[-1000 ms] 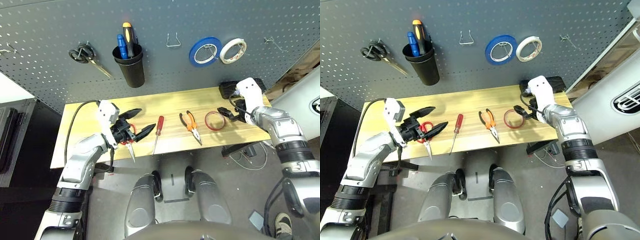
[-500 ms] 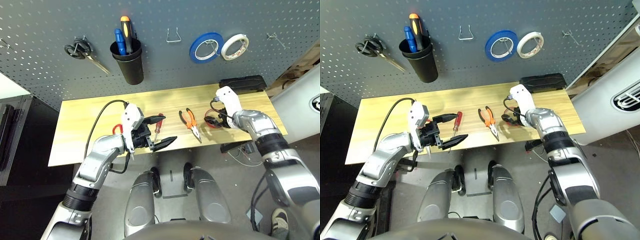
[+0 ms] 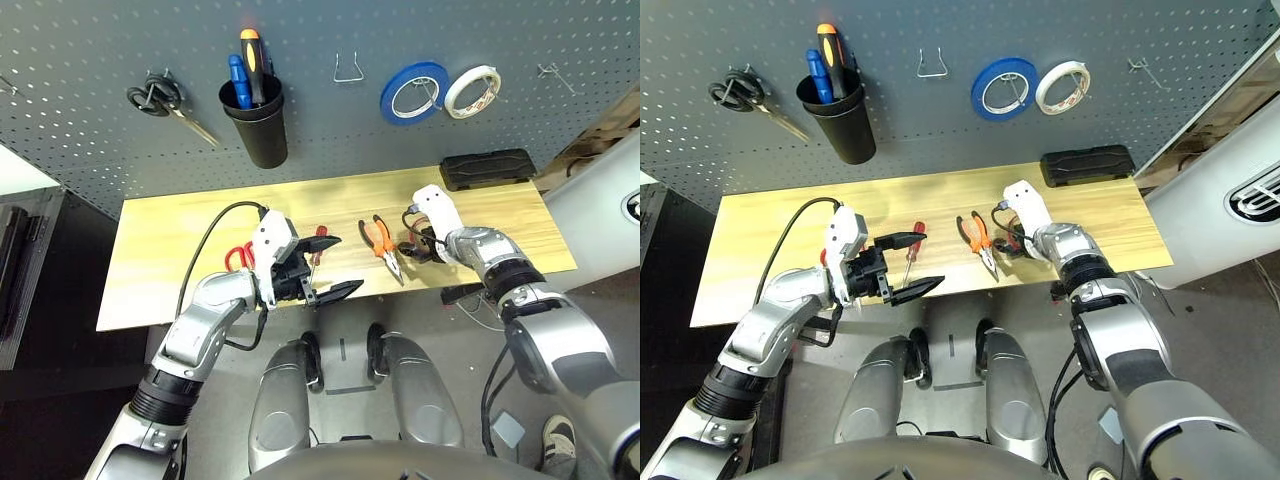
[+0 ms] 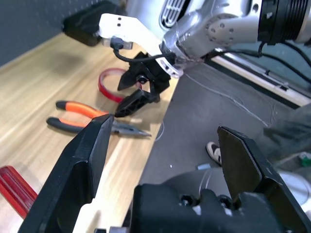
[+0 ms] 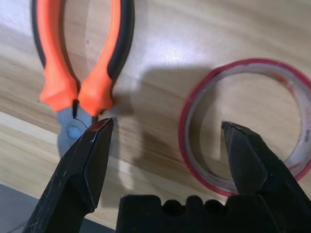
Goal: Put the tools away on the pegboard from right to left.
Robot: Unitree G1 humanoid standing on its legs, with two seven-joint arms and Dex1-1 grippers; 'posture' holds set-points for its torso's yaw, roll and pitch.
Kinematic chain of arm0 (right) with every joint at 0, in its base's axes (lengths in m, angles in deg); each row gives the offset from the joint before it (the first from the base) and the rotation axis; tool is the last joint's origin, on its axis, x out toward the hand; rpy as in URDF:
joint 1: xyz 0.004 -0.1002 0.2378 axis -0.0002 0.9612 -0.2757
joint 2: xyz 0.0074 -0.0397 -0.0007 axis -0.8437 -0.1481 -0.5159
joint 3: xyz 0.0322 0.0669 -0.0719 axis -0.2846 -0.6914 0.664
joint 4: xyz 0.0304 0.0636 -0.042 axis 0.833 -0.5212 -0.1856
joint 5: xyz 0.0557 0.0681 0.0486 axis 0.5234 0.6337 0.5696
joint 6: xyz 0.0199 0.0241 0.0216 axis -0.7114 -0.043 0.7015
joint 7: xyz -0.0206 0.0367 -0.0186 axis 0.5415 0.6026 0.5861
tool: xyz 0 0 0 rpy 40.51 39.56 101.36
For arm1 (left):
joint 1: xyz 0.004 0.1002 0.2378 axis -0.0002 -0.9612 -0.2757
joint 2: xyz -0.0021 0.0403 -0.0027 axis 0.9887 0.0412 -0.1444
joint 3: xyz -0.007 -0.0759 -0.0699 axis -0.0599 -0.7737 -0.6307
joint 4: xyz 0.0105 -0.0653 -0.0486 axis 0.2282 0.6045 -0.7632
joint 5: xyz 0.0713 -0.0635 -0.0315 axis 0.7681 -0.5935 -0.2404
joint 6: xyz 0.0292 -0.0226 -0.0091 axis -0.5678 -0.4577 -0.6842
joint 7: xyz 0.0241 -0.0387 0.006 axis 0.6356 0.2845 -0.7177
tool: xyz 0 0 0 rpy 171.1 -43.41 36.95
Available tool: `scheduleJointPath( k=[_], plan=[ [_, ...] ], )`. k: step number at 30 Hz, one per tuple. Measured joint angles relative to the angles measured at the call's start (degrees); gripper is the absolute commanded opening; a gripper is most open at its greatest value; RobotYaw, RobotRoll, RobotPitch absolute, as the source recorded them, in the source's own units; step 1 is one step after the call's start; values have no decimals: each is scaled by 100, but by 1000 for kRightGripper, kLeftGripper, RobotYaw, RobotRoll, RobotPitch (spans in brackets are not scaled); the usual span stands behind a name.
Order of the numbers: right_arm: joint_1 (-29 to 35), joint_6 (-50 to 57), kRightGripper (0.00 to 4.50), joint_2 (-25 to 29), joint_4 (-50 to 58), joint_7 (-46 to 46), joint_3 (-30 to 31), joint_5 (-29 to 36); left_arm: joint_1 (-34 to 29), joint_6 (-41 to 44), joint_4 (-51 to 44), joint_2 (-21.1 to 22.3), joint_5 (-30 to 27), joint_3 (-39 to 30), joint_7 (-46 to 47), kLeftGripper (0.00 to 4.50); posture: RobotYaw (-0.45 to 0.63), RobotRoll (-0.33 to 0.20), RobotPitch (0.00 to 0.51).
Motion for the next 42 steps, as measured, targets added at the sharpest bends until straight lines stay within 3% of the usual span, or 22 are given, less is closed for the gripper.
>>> scheduleJointPath(
  k=[3, 14, 23, 30, 37, 42],
  plan=[
    [-64, -145, 3872, -12, -139, -143, -11, -12, 1, -6, 113, 15, 173, 33, 47, 4500, -46, 0, 287],
    [-164, -367, 22, -41, -474, -270, -61, -14, 6, -170, 462, 17, 334, 20, 71, 4500, -38, 0, 277],
    [-415, -184, 22, 276, 133, -16, -253, 61, 410, -461, 1006, -46, 616, -6, 194, 4500, -62, 0, 232],
    [177, 424, 22, 807, 2141, 400, -240, 72, 630, -834, 1129, -213, 549, -139, 46, 4500, -83, 0, 229],
    [1052, 1264, 22, 1727, 4791, 934, -354, 328, 642, -684, 348, -185, 54, -461, -71, 4500, -90, 0, 230],
    [1232, 1293, 22, 2048, 5586, 1088, -520, 521, 572, -487, -105, -71, -208, -698, -58, 4500, -97, 0, 222]
  ],
)
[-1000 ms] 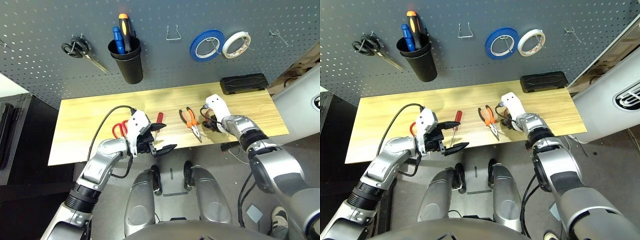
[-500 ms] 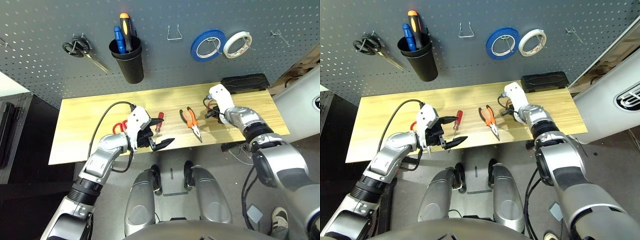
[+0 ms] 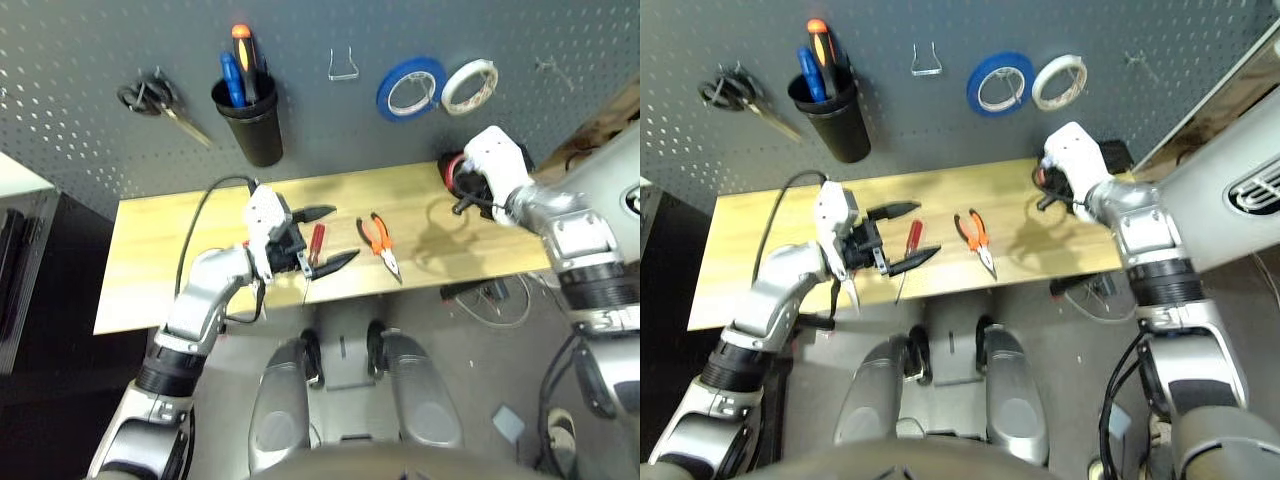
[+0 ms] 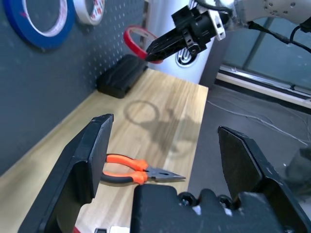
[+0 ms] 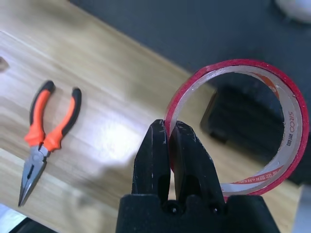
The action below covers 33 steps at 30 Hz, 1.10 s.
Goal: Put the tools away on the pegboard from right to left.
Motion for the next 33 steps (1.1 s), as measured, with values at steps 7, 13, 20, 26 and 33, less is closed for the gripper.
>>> scheduleJointPath(
  k=[7, 13, 20, 26, 33],
  plan=[
    [259, -314, 22, 342, 293, -19, -236, 96, 8, 158, -338, 168, -192, -246, 27, 4500, -94, 0, 228],
    [502, -920, 22, 466, 303, -103, -430, 99, 80, 268, -625, 197, -333, -325, 74, 4500, -85, 0, 228],
    [1010, -1972, 22, 440, 308, -607, -839, 75, 40, 382, -955, 329, -514, -486, 98, 4500, -82, 0, 233],
    [1079, -2905, 22, 382, 299, -760, -1083, 173, -21, 457, -1018, 348, -651, -659, 216, 4500, -87, 0, 231],
    [828, -3512, 22, 396, -157, -1238, -1303, 96, 113, 486, -1010, 347, -775, -688, 236, 4500, -95, 0, 230]
  ],
)
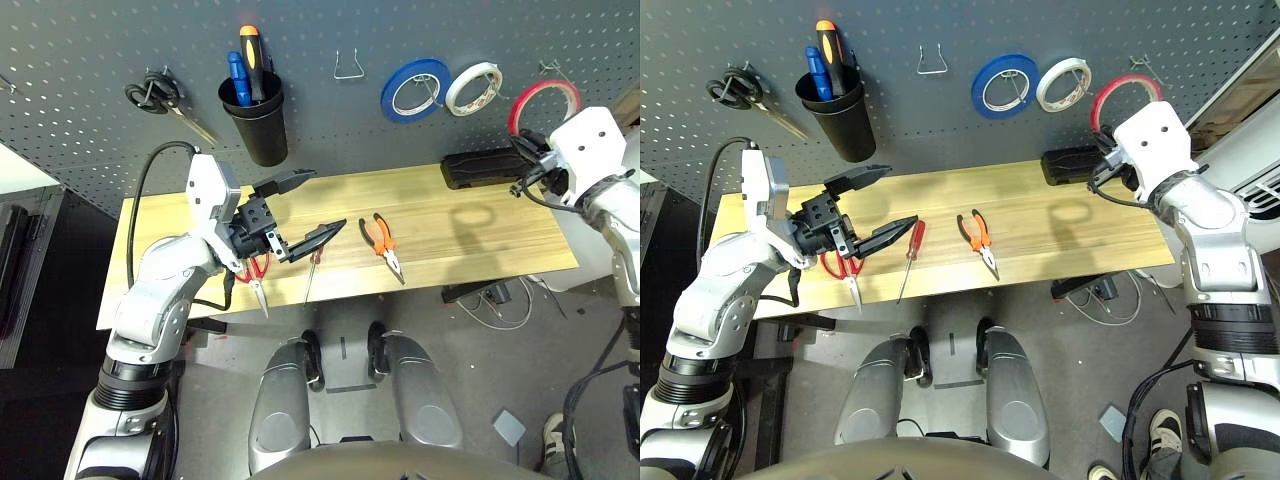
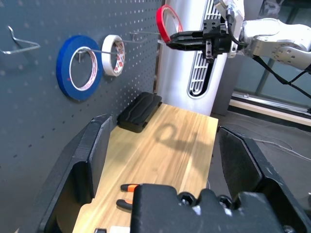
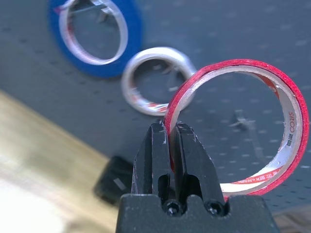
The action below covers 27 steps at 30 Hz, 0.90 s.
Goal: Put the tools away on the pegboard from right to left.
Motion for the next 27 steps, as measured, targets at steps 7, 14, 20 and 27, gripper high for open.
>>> scheduleJointPath(
  k=[7, 14, 20, 27],
  plan=[
    [-363, -36, 22, 62, -682, -430, -226, -12, 206, 43, 35, -58, -67, -2, 66, 4500, -95, 0, 233],
    [-1070, -90, 22, 96, -1790, -493, -188, -61, 346, 133, 94, -80, -69, 10, 131, 4500, -93, 0, 232],
    [-1819, -336, 22, -33, -3120, -331, 59, -73, 394, 198, 93, -85, -70, 13, 152, 4500, -85, 0, 224],
    [-2796, -709, 22, -236, -4932, -293, 329, -241, 444, 213, 94, -90, -64, 30, 196, 4500, -62, 0, 211]
  ],
)
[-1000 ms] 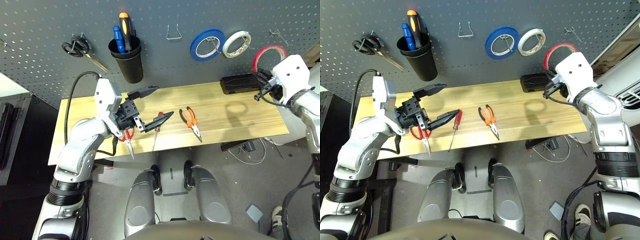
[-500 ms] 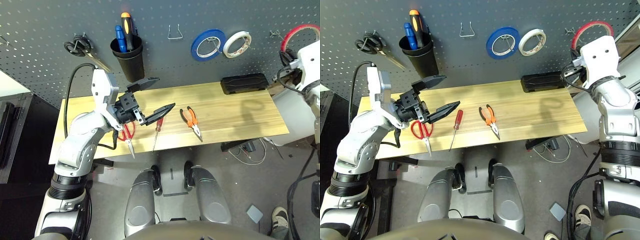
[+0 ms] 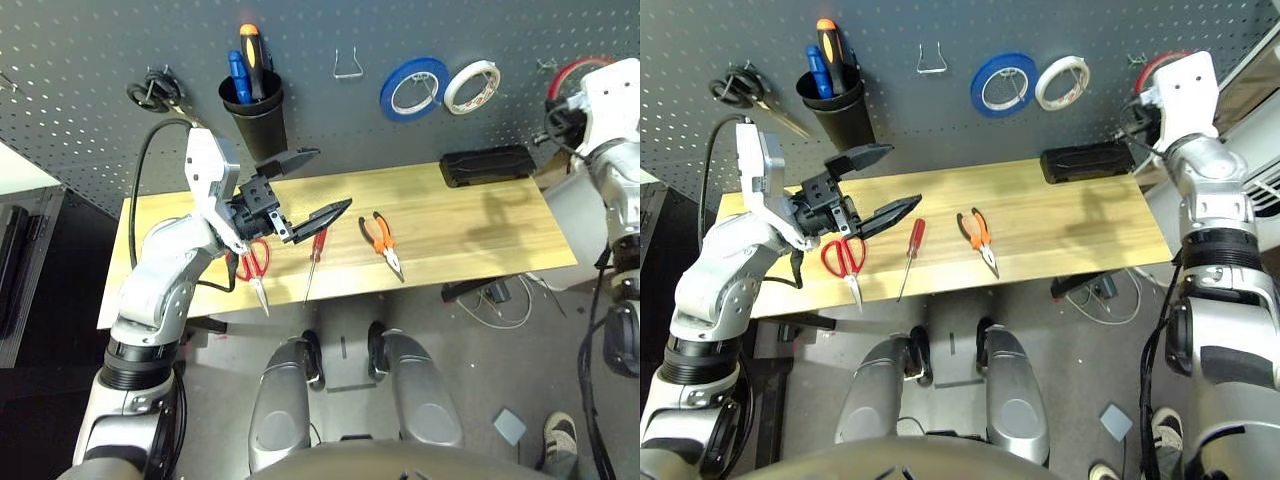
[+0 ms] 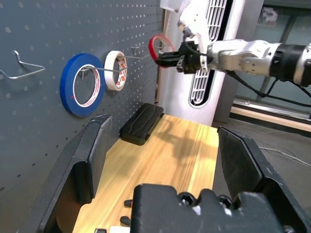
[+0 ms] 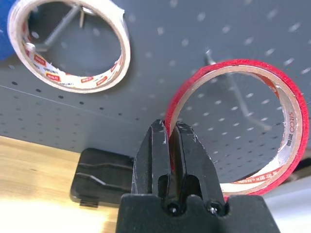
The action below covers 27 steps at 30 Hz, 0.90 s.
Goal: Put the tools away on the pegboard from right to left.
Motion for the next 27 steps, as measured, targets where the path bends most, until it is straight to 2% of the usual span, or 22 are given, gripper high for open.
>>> scheduleJointPath(
  k=[3, 4, 5, 11, 15, 21, 27],
  plan=[
    [-208, -172, 22, -102, -458, -37, 88, -85, 9, 0, 0, 1, 2, 3, 2, 4500, -50, 0, 200],
    [-263, -233, 645, -136, -603, -100, 108, -101, 13, 0, 0, 1, 4, 7, 2, 4500, -50, 0, 200],
    [-283, -253, 868, -135, -655, -126, 115, -118, 13, 0, 0, 2, 6, 7, 2, 4500, -50, 0, 200],
    [-299, -495, 3044, -125, -779, -134, 163, -199, 18, -42, 3, 8, 104, 11, 6, 4500, -61, 0, 197],
    [-185, -478, 4451, -10, -466, 120, 123, -100, 22, -81, 73, 10, 113, 19, -5, 4500, -72, 0, 203],
    [257, -12, 4485, 360, 745, 811, -13, 302, 49, -170, 130, 15, 119, 42, -73, 4500, -102, 0, 208],
    [785, 1120, 4485, 955, 2427, 2254, -185, 1153, 95, -174, 310, 20, 133, 98, -105, 4500, -115, 0, 211]
  ],
)
